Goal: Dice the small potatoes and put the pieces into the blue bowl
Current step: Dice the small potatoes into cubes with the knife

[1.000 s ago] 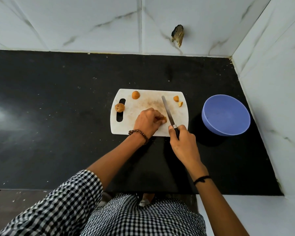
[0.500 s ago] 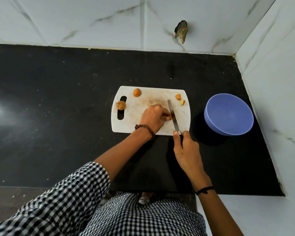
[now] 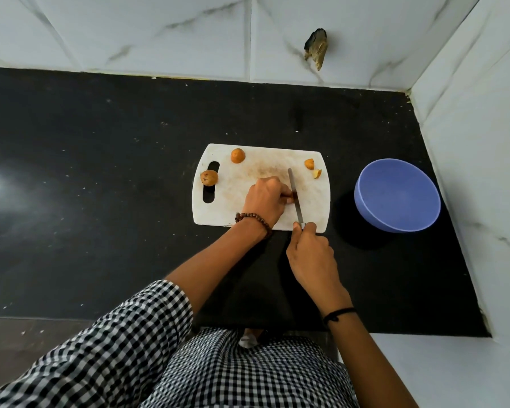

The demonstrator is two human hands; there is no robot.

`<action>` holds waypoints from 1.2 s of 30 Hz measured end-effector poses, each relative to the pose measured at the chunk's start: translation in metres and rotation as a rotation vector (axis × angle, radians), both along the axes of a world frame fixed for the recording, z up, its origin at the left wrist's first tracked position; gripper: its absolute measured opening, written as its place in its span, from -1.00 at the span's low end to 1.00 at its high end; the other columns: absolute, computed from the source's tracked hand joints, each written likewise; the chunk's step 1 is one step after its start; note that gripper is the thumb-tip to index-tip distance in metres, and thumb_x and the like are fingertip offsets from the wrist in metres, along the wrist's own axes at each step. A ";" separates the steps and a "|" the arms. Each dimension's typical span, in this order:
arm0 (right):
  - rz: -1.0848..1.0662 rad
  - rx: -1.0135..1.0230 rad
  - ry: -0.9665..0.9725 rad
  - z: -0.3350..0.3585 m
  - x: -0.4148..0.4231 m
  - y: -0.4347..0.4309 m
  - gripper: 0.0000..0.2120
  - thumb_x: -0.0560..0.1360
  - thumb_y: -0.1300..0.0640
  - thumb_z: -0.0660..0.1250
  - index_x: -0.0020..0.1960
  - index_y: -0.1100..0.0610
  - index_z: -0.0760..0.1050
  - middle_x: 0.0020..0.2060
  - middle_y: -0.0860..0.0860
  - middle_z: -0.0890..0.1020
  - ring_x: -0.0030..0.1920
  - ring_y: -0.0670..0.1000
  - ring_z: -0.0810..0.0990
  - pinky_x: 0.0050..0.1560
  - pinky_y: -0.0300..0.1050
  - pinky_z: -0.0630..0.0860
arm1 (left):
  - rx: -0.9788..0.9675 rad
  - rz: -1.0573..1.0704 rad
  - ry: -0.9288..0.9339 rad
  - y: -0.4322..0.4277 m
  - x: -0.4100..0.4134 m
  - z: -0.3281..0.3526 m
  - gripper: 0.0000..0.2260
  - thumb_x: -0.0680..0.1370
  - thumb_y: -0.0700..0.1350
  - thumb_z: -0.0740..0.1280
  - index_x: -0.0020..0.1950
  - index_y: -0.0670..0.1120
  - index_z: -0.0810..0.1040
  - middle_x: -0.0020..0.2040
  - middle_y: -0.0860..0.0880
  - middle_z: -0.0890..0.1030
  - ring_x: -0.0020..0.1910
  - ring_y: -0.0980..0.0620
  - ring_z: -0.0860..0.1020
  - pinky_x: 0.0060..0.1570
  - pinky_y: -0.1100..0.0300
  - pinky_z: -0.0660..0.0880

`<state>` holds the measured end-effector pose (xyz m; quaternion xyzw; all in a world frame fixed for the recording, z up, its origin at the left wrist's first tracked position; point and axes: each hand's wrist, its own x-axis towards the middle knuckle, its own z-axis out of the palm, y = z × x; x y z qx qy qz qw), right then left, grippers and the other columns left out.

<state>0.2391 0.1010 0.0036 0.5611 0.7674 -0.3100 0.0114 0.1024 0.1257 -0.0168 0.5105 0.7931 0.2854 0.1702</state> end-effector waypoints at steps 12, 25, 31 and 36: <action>-0.023 -0.109 -0.021 0.008 -0.003 0.005 -0.62 0.72 -0.07 -0.04 0.18 0.21 0.35 0.11 0.22 0.55 0.08 0.24 0.57 0.03 0.14 0.54 | 0.004 0.021 0.009 0.001 0.002 -0.002 -0.86 0.50 -0.21 0.40 0.03 -0.14 0.69 -0.05 -0.05 0.67 -0.05 0.00 0.60 0.03 0.15 0.55; 0.032 -0.244 -0.152 0.024 0.052 -0.016 -0.67 0.70 -0.13 -0.06 0.09 0.06 0.34 -0.11 0.04 0.54 -0.17 -0.01 0.54 -0.19 -0.05 0.49 | 0.017 0.011 0.013 0.000 0.002 0.000 -0.87 0.51 -0.20 0.40 0.01 -0.13 0.69 -0.07 -0.06 0.68 -0.08 0.01 0.60 0.00 0.17 0.57; -0.011 -0.277 -0.076 0.042 0.067 -0.007 -0.63 0.70 -0.15 -0.01 0.07 0.08 0.43 -0.22 0.01 0.50 -0.31 -0.08 0.48 -0.31 -0.18 0.36 | 0.000 -0.024 0.064 0.001 0.001 -0.001 -0.82 0.51 -0.23 0.39 0.10 -0.13 0.65 0.00 -0.07 0.64 -0.05 0.00 0.59 0.02 0.13 0.57; -0.138 -0.313 0.084 0.039 0.068 -0.003 -0.66 0.69 -0.16 0.03 -0.07 0.03 0.40 -0.25 0.01 0.46 -0.33 -0.09 0.44 -0.24 -0.12 0.38 | -0.051 -0.245 0.160 0.003 0.000 0.005 -0.66 0.54 -0.29 0.33 0.29 -0.04 0.55 0.08 -0.05 0.51 -0.02 0.01 0.53 -0.02 0.17 0.56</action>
